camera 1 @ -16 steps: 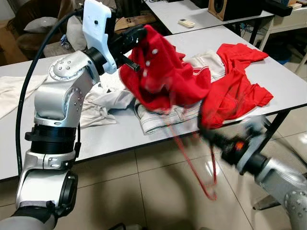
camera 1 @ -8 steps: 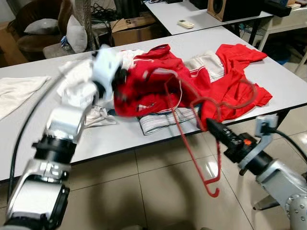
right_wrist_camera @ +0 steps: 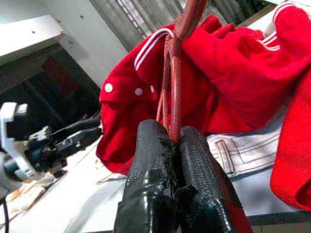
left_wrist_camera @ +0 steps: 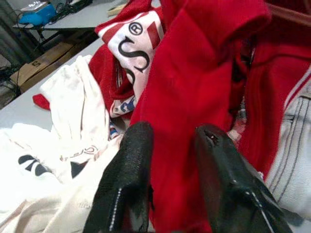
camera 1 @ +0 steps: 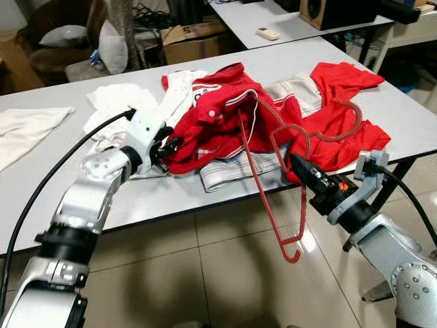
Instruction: Hang hanger
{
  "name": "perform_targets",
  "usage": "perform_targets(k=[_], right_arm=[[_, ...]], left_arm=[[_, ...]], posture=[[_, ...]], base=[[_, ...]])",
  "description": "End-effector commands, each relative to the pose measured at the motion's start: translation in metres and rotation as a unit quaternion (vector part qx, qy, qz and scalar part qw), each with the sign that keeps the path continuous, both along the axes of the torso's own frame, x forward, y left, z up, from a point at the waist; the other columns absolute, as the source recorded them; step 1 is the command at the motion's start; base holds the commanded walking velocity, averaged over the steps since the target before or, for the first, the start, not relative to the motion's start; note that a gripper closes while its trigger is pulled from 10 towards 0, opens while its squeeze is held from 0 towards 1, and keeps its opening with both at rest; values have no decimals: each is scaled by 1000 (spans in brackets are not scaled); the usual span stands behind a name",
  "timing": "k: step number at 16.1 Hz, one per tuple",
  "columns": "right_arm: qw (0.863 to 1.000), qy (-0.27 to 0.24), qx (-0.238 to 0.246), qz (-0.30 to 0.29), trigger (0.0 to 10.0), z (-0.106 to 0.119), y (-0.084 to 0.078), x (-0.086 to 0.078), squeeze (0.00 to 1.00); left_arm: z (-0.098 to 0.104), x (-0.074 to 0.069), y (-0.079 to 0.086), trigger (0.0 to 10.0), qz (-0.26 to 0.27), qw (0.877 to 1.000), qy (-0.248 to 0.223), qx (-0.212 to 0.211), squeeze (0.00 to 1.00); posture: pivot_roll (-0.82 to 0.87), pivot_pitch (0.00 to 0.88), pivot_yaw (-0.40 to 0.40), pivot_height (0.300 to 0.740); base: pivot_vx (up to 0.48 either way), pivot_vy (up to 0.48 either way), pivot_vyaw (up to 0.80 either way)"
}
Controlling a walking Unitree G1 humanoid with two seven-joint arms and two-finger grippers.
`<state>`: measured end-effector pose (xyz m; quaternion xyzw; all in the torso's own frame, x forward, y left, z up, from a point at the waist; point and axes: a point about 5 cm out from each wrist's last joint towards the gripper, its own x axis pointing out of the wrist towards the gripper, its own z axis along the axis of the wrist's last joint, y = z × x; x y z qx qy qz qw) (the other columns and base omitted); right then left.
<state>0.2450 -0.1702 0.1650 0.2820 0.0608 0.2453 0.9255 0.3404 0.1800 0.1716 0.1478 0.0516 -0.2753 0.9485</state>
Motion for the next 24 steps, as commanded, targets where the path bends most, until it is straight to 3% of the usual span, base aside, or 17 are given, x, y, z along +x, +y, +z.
perform_targets(k=[1,2,3,6,8,9,10,11,13,14,15,19,24], right_arm=[[1000,-14,12,-9,10000,6,-1,2,0],[1000,-16,13,-10,10000,8,-1,3,0],[1000,-18,13,-10,10000,9,0,4,0],[999,-25,19,-6,10000,13,3,5,0],[999,-28,20,-4,10000,15,4,5,0],[999,-31,24,-2,10000,17,4,5,0],[999,-31,25,-2,10000,17,3,5,0],[999,-32,25,-3,10000,17,3,5,0],[999,-32,26,-4,10000,18,3,4,0],[999,-32,25,-5,10000,18,2,4,0],[999,-31,26,-5,10000,18,2,4,0],[999,-29,23,-6,10000,18,1,4,0],[999,-25,22,-8,10000,15,0,2,0]], left_arm=[[4,-4,-2,10000,-5,999,-10,-50,1000],[2,-7,-1,10000,-2,996,-9,-86,1000],[-3,-8,2,10000,8,996,-6,-84,1000],[-26,-5,8,10000,50,998,-4,-32,1000],[-33,-4,8,10000,62,998,-6,-24,1000],[-42,-3,8,10000,74,997,-9,-33,75],[-44,-3,7,10000,74,997,-9,-37,75],[-52,-4,5,10000,63,997,1,-36,0],[-60,-4,4,10000,57,998,9,-28,0],[-62,-3,4,4196,60,998,8,-26,0],[-62,-2,4,0,62,998,6,-29,0],[-60,1,7,0,68,996,2,-53,0],[-42,3,-3,0,21,993,-11,-115,0]], posture=[[-118,0,148,740],[-119,0,148,740],[-119,0,147,740],[-123,0,143,740],[-126,0,143,740],[-130,0,145,740],[-130,0,145,740],[-134,0,147,740],[-137,0,150,740],[-139,0,151,740],[-138,0,151,740],[-137,0,146,740],[-135,0,143,740]], base=[[0,0,0],[0,0,0],[0,0,0],[0,0,0],[0,0,0],[0,0,0],[0,0,0],[0,0,0],[0,0,0],[0,0,0],[0,0,0],[0,0,0],[0,0,0]])
